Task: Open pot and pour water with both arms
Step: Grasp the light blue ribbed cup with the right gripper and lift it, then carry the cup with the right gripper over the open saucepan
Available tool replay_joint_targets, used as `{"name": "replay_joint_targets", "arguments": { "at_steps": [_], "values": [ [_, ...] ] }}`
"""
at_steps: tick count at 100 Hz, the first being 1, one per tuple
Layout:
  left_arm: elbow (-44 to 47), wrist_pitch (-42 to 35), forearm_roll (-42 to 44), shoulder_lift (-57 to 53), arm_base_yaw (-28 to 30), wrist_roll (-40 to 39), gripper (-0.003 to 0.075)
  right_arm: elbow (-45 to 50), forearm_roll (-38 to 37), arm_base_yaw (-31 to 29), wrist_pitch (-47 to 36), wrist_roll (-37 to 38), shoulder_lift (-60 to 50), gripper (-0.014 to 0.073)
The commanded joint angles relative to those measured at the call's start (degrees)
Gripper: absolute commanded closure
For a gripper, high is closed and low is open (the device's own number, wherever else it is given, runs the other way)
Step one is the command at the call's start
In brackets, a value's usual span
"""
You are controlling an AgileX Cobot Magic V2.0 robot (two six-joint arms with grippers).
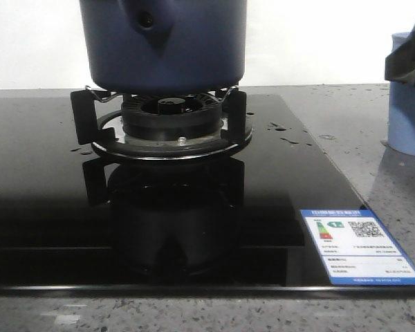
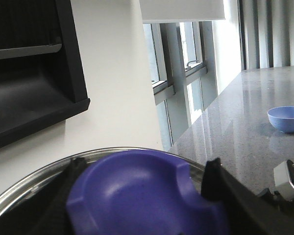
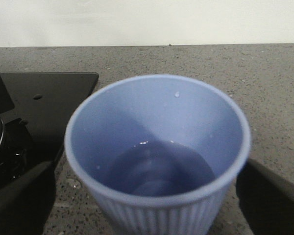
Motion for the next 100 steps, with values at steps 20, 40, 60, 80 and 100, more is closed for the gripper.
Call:
{"name": "replay_joint_targets", "arguments": {
  "at_steps": [20,40,60,80,100],
  "values": [
    [-1.95,1.89,-5.49,-1.89,0.1,-0.64,0.0449,-2.0,-9.06,0.23,-5.4,7.82,3.72,0.0028],
    [-1.95,1.99,-5.49,-1.89,0.1,-0.64,0.0449,-2.0,-9.6,0.23,-6.41,7.82,3.89,0.0312],
    [-1.95,2.21,-5.49,-1.89,0.1,-0.64,0.0449,-2.0,-10.32,0.23,-8.44,7.82,3.52,0.0355],
    [-1.95,2.21,-5.49,-1.89,0.1,-0.64,0.0449,-3.77,-17.47,0.23,-4.69,7.82,-1.82,0.0356],
    [-1.95,2.21,-5.49,-1.89,0.1,-0.64,0.0449,-12.73,-22.53,0.23,6.79,7.82,-4.5,0.0356]
  ]
}}
